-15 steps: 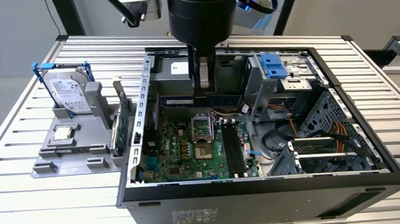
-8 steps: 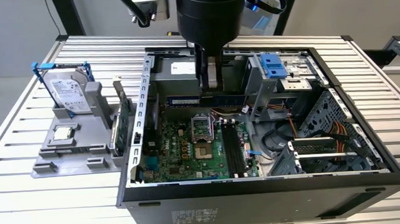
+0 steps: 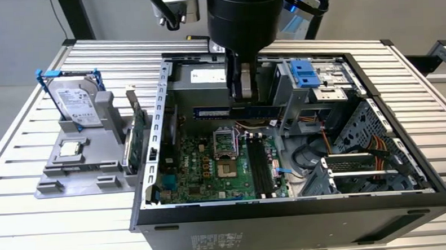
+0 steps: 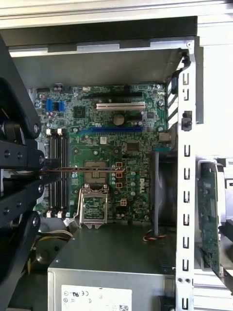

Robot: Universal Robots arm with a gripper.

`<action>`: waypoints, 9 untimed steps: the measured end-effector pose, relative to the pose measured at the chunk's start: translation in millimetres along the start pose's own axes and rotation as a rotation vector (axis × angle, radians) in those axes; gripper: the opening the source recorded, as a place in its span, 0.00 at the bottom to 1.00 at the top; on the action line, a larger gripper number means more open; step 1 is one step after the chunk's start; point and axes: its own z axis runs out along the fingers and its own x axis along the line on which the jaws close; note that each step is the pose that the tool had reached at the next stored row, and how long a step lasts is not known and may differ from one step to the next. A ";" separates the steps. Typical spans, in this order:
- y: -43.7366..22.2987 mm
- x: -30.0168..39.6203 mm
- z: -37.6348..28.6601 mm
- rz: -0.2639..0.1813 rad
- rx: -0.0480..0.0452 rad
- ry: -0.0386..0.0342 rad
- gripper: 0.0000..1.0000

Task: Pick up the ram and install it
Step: 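Pick up the ram and move it above insertion slot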

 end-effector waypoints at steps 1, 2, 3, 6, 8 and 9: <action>-1.5 0.0 0.0 0.000 -0.0001 0.0001 0.00; -2.8 0.0 0.1 0.000 -0.0001 0.0000 0.00; -4.3 0.0 0.1 0.000 -0.0002 0.0001 0.00; -8.0 0.0 0.3 0.000 -0.0002 0.0000 0.00; -10.4 0.0 0.4 0.000 -0.0002 0.0001 0.00; -11.5 0.0 0.4 0.000 -0.0002 0.0001 0.00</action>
